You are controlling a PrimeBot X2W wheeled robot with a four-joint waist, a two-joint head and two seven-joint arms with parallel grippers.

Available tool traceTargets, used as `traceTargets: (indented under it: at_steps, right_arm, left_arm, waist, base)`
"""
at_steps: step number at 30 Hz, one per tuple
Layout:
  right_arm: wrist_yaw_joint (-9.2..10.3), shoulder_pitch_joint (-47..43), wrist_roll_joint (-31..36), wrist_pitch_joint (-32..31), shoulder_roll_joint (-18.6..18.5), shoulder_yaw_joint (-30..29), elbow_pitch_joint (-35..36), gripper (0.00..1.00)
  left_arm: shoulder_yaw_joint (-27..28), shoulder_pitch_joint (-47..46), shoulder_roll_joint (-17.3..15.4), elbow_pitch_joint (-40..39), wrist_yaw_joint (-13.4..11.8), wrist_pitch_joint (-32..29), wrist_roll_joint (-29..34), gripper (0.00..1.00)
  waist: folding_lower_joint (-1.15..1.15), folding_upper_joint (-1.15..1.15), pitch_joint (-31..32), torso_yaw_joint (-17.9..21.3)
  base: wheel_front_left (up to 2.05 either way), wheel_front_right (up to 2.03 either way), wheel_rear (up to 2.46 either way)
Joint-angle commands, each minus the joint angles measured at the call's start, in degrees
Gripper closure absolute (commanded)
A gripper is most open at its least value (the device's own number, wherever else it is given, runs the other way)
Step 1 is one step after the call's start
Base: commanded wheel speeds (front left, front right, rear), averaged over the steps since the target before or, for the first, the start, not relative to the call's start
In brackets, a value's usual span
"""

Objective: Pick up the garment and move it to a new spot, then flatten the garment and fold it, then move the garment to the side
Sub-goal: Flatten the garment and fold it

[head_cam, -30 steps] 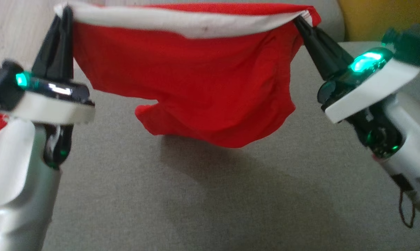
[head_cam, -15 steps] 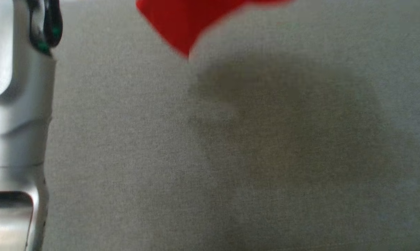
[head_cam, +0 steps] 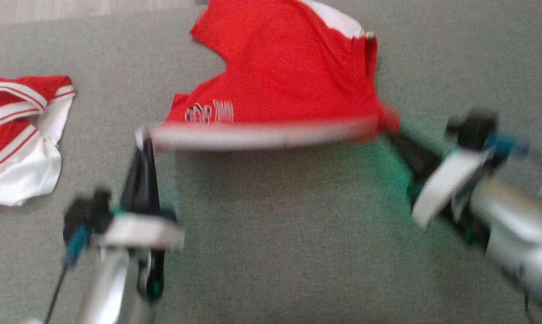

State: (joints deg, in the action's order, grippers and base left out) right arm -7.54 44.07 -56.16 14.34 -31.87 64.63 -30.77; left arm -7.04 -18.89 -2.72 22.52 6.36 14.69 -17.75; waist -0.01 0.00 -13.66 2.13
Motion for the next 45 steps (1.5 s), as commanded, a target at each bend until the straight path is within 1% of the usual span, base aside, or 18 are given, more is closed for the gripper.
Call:
traceTargets:
  at_steps: [1, 3, 6, 8, 11, 14, 17, 21, 24, 25, 26, 30, 33, 36, 41, 45]
  right_arm:
    - [0.05, -2.8, -2.1, 0.6, -2.2, 1.2, 1.5, 1.0]
    - [0.05, -7.3, -5.0, 0.6, -2.7, 3.5, 2.4, 1.0]
    - [0.05, -12.8, -8.5, 0.6, -3.4, 5.6, 4.3, 1.0]
    - [0.05, -15.9, -10.1, 0.6, -4.0, 6.5, 5.5, 1.0]
    - [0.05, -19.8, -12.1, 0.6, -5.0, 7.4, 7.8, 1.0]
    - [0.05, -21.9, -13.2, 0.5, -6.1, 7.9, 10.8, 1.0]
    - [0.05, -21.7, -14.0, 0.5, -6.4, 7.8, 12.9, 1.0]
    - [0.05, -19.4, -17.9, 0.6, -4.9, 5.1, 15.0, 1.0]
    - [0.05, -16.9, -22.9, 0.6, -3.3, 2.2, 16.8, 1.0]
    - [0.05, -16.9, -22.9, 0.6, -3.3, 2.2, 16.8, 1.0]
    - [0.05, -16.0, -24.9, 0.6, -2.9, 1.2, 17.3, 1.0]
    - [0.05, -12.0, -31.3, -1.1, -1.4, -2.2, 19.2, 1.0]
    - [0.05, -9.0, -33.6, -2.0, -0.3, -4.2, 19.6, 1.0]
    - [0.05, -6.6, -35.3, -2.3, 1.0, -6.2, 19.8, 1.0]
    - [0.05, -3.7, -36.2, -2.7, 3.0, -8.9, 19.6, 1.0]
    - [0.05, -3.1, -36.3, -2.8, 4.0, -10.2, 19.2, 1.0]
  left_arm:
    - [3.2, 0.8, -0.6, -1.9, 0.4, 0.3, -0.9, 1.0]
    - [4.4, 5.9, -0.3, -1.9, 0.7, 0.3, -2.1, 1.0]
    - [2.4, 12.8, -0.2, -2.7, 0.9, 0.3, -4.2, 1.0]
    - [3.1, 16.7, -0.2, -3.5, 0.9, 0.3, -5.2, 1.0]
    - [2.6, 21.8, -0.2, -4.3, 1.0, 0.3, -4.4, 1.0]
    - [4.0, 24.8, -0.2, -5.3, 1.0, 0.3, -4.2, 1.0]
    - [5.1, 23.9, -0.2, -6.5, 1.1, 0.3, -3.0, 1.0]
    - [4.1, 17.3, -0.4, -7.8, 1.1, 0.3, -0.9, 1.0]
    - [0.8, 8.6, -2.6, -6.4, 1.1, 0.3, -0.7, 1.0]
    - [0.8, 8.6, -2.6, -6.4, 1.1, 0.3, -0.7, 1.0]
    - [-0.5, 5.1, -3.5, -5.7, 1.1, 0.3, -0.8, 1.0]
    - [-7.2, -9.3, -7.3, 2.2, 1.1, -0.2, -3.4, 1.0]
    - [-11.5, -19.6, -9.3, 8.2, 1.1, -2.6, -7.1, 1.0]
    - [-15.0, -28.0, -11.1, 12.9, 1.1, -4.4, -8.9, 1.0]
    - [-17.9, -37.4, -13.5, 21.1, 1.1, -5.4, -9.2, 1.0]
    - [-20.0, -41.7, -13.9, 25.9, 1.1, -4.8, -9.5, 1.0]
  waist:
    - [0.01, 0.0, 2.2, -0.1]
    - [0.01, 0.0, 4.0, -0.2]
    - [0.01, 0.0, 6.8, -0.1]
    - [0.01, 0.0, 8.7, 0.0]
    - [0.01, 0.0, 10.9, 0.3]
    - [0.01, 0.0, 11.8, 0.6]
    - [0.01, 0.0, 12.0, 0.8]
    - [0.01, 0.0, 10.1, 1.6]
    - [0.01, 0.0, 7.1, 2.3]
    - [0.01, 0.0, 7.1, 2.3]
    - [0.01, 0.0, 5.8, 2.5]
    - [0.01, 0.0, 0.8, 4.1]
    - [0.01, 0.0, -3.1, 5.6]
    - [0.01, 0.0, -6.7, 7.0]
    - [0.01, 0.0, -11.5, 9.5]
    - [0.01, 0.0, -13.8, 11.0]
  base:
    - [0.0, 0.0, 0.0]
    - [0.0, 0.0, 0.0]
    - [0.0, 0.0, 0.0]
    - [0.0, 0.0, 0.0]
    - [0.0, 0.0, 0.0]
    - [0.0, 0.0, 0.0]
    - [0.0, 0.0, 0.0]
    - [0.0, 0.0, 0.0]
    - [0.0, 0.0, 0.0]
    - [0.0, 0.0, 0.0]
    - [0.0, 0.0, 0.0]
    - [0.0, 0.0, 0.0]
    - [0.0, 0.0, 0.0]
    - [0.0, 0.0, 0.0]
    - [0.0, 0.0, 0.0]
    - [0.0, 0.0, 0.0]
